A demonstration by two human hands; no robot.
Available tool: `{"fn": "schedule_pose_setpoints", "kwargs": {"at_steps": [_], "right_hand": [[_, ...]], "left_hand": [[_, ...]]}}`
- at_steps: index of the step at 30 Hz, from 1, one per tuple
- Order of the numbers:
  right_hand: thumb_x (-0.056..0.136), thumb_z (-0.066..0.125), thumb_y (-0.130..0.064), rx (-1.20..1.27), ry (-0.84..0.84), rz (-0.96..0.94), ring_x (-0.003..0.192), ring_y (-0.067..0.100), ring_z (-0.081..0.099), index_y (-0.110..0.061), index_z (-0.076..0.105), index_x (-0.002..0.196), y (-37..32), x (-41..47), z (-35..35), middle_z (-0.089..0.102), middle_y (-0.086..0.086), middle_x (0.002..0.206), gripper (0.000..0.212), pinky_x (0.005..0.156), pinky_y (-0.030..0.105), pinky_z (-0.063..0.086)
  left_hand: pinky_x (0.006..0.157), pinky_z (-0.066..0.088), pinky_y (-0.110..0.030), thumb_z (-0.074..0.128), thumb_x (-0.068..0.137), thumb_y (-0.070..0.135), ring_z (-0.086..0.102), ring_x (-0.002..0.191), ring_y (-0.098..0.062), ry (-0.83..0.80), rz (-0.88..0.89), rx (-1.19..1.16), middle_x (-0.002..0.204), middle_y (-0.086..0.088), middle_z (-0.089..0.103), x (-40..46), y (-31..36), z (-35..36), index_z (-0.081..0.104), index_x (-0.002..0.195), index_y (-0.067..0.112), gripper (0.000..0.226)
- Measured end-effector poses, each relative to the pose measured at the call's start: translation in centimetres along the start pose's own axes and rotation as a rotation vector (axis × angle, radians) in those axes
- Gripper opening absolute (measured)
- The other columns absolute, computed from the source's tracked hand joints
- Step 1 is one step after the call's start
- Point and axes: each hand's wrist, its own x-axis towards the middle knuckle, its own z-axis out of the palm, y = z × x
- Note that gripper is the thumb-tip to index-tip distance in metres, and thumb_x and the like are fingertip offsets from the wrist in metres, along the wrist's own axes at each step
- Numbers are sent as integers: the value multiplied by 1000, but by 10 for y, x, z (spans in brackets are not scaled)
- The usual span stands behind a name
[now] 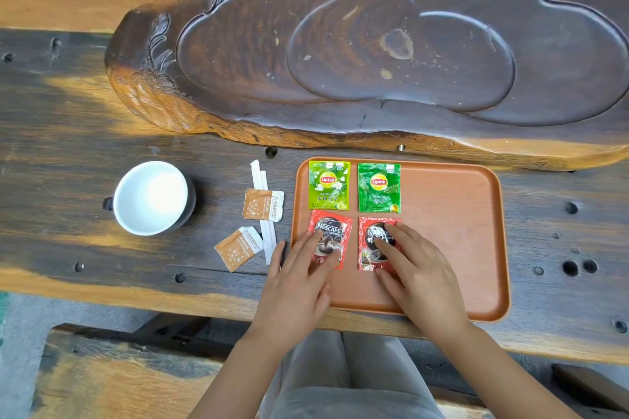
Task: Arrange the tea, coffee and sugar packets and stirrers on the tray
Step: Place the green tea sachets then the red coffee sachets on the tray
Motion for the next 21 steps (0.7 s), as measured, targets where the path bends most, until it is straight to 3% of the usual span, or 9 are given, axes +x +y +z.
{"fn": "schedule_pose_setpoints", "kwargs": {"at_steps": [3,8,14,17,21], "right_hand": [[81,53,-28,-4,-5,2,120,27,53,-13,66,114,0,1,0,61,10,126,38,98,34,37],[82,53,-28,3,8,2,119,28,53,-12,67,113,0,4,0,62,10,125,38,98,34,37],[82,53,-28,14,27,-13,121,26,49,-11,67,111,-1,5,-4,62,11,124,37,96,35,38],[83,54,-29,34,61,-12,120,26,50,-11,68,110,-6,9,-10,61,11,125,35,96,35,39],[82,57,-29,67,136,-43,118,26,49,-11,67,110,-29,34,-16,62,11,123,34,99,37,38]], "left_hand": [[113,8,-46,58,80,22,27,135,-21,4,-19,-1,143,-9,43,1,1,2,50,126,28,48],[110,10,-46,43,85,29,28,134,-22,3,-63,1,142,-9,43,3,4,4,46,129,29,44],[112,13,-44,41,87,35,26,136,-22,5,-62,9,145,-9,40,2,5,4,41,133,30,46],[113,10,-42,44,87,32,25,136,-19,93,-65,-88,145,-8,39,-2,5,-6,44,133,25,47],[106,24,-43,46,86,28,38,125,-22,313,-178,-140,135,-8,45,-10,-13,-27,51,125,15,42]]}}
